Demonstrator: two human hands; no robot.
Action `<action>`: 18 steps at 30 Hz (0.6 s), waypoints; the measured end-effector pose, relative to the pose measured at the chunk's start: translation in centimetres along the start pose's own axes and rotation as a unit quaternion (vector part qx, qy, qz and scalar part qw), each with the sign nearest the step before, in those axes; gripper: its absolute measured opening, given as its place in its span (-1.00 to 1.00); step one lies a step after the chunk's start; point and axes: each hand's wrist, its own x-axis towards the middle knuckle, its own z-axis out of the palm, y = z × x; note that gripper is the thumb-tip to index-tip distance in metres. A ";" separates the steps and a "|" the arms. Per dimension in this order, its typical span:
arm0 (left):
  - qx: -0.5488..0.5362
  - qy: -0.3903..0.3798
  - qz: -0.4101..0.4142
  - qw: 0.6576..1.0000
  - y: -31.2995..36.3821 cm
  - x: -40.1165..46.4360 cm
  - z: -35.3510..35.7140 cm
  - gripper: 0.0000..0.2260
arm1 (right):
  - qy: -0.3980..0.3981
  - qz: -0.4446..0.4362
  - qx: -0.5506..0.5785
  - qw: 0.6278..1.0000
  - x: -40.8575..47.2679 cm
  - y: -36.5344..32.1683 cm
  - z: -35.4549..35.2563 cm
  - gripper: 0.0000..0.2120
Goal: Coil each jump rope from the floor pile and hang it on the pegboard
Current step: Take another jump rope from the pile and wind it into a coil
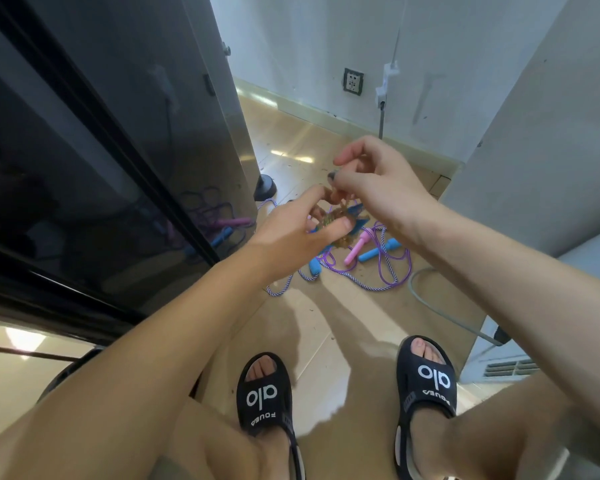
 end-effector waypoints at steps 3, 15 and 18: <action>-0.027 0.000 0.006 1.000 -0.1 0.1 -0.8 -0.86 | -0.010 -0.013 0.012 1.000 -0.1 -0.3 0.2 -0.82; -0.045 0.038 0.059 0.997 -0.4 -0.3 -2.5 -0.82 | -0.018 -0.059 0.001 0.998 -0.6 -1.2 1.3 -0.75; -0.061 0.047 0.058 0.995 -0.3 -1.0 -3.2 -0.85 | -0.008 -0.071 -0.016 0.997 -0.8 -1.6 1.7 -0.73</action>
